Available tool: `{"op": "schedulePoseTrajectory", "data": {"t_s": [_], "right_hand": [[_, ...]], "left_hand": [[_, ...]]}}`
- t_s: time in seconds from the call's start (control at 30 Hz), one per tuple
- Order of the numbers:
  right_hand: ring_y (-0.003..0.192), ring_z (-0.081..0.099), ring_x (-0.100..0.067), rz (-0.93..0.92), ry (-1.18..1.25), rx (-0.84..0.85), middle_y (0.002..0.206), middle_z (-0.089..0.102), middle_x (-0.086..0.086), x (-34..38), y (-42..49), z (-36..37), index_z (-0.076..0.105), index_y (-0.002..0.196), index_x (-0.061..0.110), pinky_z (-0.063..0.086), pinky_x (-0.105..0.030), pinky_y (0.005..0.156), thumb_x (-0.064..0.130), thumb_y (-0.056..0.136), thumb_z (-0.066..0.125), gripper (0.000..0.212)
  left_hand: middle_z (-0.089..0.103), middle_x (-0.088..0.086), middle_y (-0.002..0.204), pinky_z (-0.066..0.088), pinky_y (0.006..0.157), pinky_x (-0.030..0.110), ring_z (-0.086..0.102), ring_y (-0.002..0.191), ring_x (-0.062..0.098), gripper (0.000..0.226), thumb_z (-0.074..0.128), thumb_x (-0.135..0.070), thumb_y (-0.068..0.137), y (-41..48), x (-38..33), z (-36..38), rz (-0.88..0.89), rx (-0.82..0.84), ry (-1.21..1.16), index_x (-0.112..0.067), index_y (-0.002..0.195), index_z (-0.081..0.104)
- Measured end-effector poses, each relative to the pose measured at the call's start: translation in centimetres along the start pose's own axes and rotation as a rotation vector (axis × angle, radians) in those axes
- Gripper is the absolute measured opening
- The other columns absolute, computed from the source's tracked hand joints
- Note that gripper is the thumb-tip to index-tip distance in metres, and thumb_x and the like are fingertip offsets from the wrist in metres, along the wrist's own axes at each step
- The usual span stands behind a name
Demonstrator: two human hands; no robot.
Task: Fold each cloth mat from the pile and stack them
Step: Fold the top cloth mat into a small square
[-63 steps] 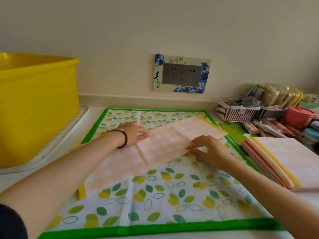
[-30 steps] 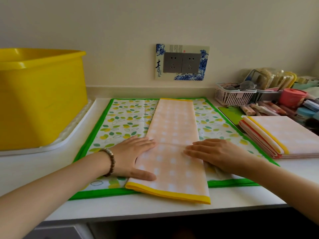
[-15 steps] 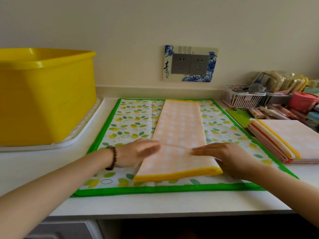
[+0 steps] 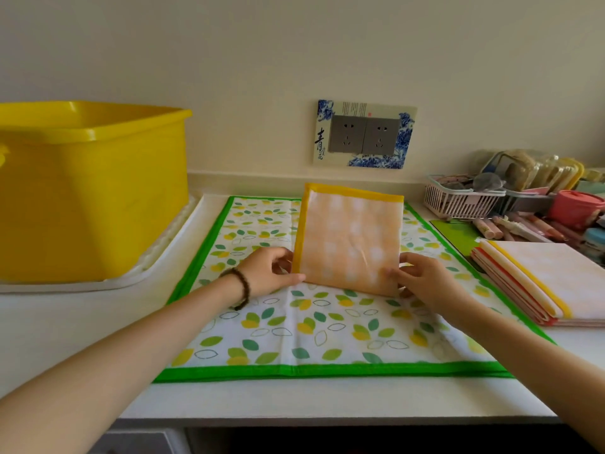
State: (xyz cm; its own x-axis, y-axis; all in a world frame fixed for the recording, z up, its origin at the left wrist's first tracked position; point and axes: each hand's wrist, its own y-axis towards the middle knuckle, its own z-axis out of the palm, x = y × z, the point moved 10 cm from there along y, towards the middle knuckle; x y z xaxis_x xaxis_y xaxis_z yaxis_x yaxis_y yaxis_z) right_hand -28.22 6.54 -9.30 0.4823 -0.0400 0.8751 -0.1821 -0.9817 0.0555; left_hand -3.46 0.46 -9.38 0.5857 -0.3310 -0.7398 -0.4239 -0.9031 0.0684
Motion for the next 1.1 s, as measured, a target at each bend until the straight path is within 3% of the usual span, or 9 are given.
{"op": "schedulePoseTrajectory", "data": {"t_s": [0.13, 0.27, 0.43, 0.53, 0.63, 0.73, 0.83, 0.97, 1.1], "right_hand": [[0.048, 0.058, -0.012, 0.097, -0.024, -0.085, 0.075, 0.071, -0.001, -0.7, 0.9, -0.5, 0.059, 0.104, 0.015, 0.046, -0.020, 0.044, 0.022, 0.084, 0.069, 0.024], [0.045, 0.054, -0.013, 0.100, -0.110, -0.114, 0.074, 0.067, 0.001, -0.3, 1.5, -0.6, 0.055, 0.101, 0.015, 0.044, -0.020, 0.040, 0.023, 0.082, 0.071, 0.025], [0.052, 0.057, -0.016, 0.086, -0.182, -0.155, 0.078, 0.066, 0.001, -0.4, 2.1, -1.4, 0.054, 0.100, 0.015, 0.043, -0.026, 0.047, 0.022, 0.079, 0.074, 0.030], [0.056, 0.059, -0.018, 0.087, -0.194, -0.159, 0.083, 0.067, -0.003, -0.7, 2.3, -1.4, 0.054, 0.098, 0.016, 0.049, -0.030, 0.051, 0.021, 0.079, 0.074, 0.028], [0.059, 0.059, -0.018, 0.077, -0.209, -0.158, 0.086, 0.067, -0.003, -0.8, 2.4, -1.3, 0.054, 0.097, 0.017, 0.051, -0.031, 0.054, 0.020, 0.080, 0.073, 0.026], [0.061, 0.058, -0.015, 0.056, -0.240, -0.153, 0.089, 0.066, -0.003, -0.7, 2.5, -1.3, 0.055, 0.095, 0.018, 0.048, -0.027, 0.052, 0.020, 0.080, 0.073, 0.024], [0.066, 0.057, -0.014, 0.029, -0.286, -0.157, 0.097, 0.065, -0.002, -0.3, 2.4, -1.2, 0.056, 0.096, 0.021, 0.047, -0.026, 0.055, 0.020, 0.081, 0.071, 0.022], [0.111, 0.055, -0.012, -0.257, -0.559, -0.135, 0.133, 0.052, 0.007, 2.9, 0.4, 0.4, 0.055, 0.124, 0.025, 0.045, -0.025, 0.088, 0.032, 0.091, 0.057, 0.033], [0.139, 0.021, 0.002, -0.426, -0.696, 0.245, 0.149, 0.029, 0.020, 4.1, -3.4, 6.1, 0.035, 0.142, 0.034, 0.010, -0.024, 0.115, 0.048, 0.096, 0.027, 0.048]], "left_hand": [[0.065, -0.004, 0.085, 0.046, 0.073, 0.019, 0.060, 0.083, 0.011, 0.038, 0.074, -0.031, 0.078, 0.9, 0.5, -0.4, -0.102, -0.118, -0.048, -0.014, 0.110, 0.061], [0.068, 0.004, 0.096, 0.048, 0.082, 0.029, 0.062, 0.091, 0.017, 0.054, 0.075, -0.034, 0.076, 1.6, 1.1, 0.1, -0.188, -0.108, 0.013, -0.014, 0.121, 0.053], [0.067, 0.001, 0.092, 0.048, 0.079, 0.030, 0.062, 0.089, 0.016, 0.068, 0.076, -0.035, 0.074, 1.2, 0.9, 1.0, -0.204, -0.048, 0.032, -0.018, 0.130, 0.041], [0.061, -0.004, 0.086, 0.047, 0.072, 0.028, 0.060, 0.081, 0.014, 0.074, 0.074, -0.038, 0.075, 0.4, 0.0, 0.7, -0.142, -0.108, 0.137, -0.021, 0.135, 0.035], [0.048, -0.008, 0.102, 0.044, 0.076, 0.024, 0.051, 0.094, 0.010, 0.054, 0.066, -0.036, 0.083, -0.7, -3.1, 0.1, 0.083, -0.201, 0.384, -0.031, 0.132, 0.044], [0.048, -0.014, 0.132, 0.036, 0.104, 0.026, 0.041, 0.122, 0.004, 0.034, 0.049, -0.032, 0.095, -2.2, -5.8, 2.5, 0.339, -0.018, 0.442, -0.036, 0.128, 0.053], [0.026, -0.018, 0.151, 0.015, 0.117, 0.028, 0.019, 0.140, 0.004, 0.046, 0.030, -0.047, 0.098, -3.2, -5.2, 5.6, 0.334, 0.234, 0.575, -0.037, 0.143, 0.033], [0.010, -0.019, 0.155, 0.006, 0.119, 0.031, 0.003, 0.144, 0.004, 0.052, 0.018, -0.054, 0.097, -3.8, -4.0, 6.6, 0.282, 0.318, 0.608, -0.040, 0.147, 0.016], [0.004, -0.018, 0.156, 0.005, 0.119, 0.031, -0.002, 0.144, 0.003, 0.054, 0.019, -0.053, 0.097, -4.0, -3.7, 6.9, 0.287, 0.326, 0.645, -0.040, 0.148, 0.008]]}}
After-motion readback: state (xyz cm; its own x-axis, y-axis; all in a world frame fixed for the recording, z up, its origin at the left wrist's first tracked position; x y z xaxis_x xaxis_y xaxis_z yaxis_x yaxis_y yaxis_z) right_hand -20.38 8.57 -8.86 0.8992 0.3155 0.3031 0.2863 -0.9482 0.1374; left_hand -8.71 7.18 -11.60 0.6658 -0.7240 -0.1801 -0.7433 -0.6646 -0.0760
